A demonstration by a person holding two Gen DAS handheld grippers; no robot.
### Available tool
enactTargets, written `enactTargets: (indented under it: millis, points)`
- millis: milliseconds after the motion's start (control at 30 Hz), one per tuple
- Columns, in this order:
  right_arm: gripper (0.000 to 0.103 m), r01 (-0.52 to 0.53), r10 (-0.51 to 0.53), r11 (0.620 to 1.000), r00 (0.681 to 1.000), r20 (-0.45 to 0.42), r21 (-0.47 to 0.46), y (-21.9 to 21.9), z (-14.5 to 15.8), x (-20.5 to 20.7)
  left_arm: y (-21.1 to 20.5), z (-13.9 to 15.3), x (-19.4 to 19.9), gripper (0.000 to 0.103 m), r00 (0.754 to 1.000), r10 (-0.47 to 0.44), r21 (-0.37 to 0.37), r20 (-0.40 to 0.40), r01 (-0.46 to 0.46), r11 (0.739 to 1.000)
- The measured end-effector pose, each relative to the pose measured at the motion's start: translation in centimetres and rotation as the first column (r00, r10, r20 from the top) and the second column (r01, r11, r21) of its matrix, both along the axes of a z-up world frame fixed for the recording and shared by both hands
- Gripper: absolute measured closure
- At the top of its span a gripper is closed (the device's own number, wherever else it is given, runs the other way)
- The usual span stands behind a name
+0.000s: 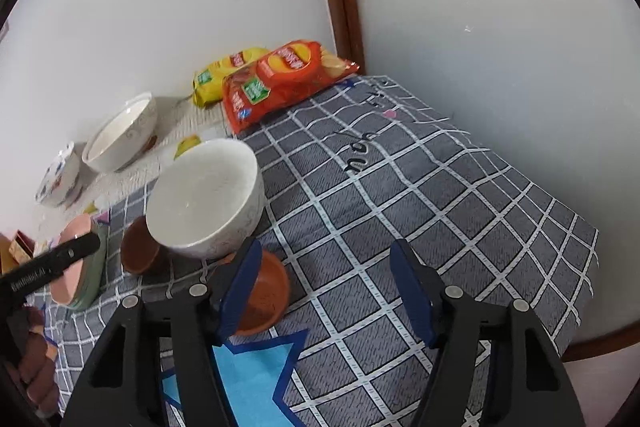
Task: Organize plates and bowls
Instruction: 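Move both open grippers toward the white bowl and brown bowls, then close the right gripper on one brown bowl rim while the left gripper grasps the other brown bowl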
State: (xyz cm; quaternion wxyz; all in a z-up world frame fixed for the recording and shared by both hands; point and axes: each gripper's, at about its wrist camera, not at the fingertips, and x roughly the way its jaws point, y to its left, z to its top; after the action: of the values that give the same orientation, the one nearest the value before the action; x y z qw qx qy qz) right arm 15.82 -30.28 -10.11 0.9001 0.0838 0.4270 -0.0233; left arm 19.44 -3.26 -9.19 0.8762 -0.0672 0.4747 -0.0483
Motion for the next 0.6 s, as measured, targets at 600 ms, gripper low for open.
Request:
enactTargets:
  millis: [600]
  points:
    - [0.053,-0.081,0.094,0.994,0.973,-0.21,0.069,2.6,-5.2,2.2,-0.9,-4.2,2.8,0.053,0.99,0.002,-0.001,-0.14,-0.002,1.0]
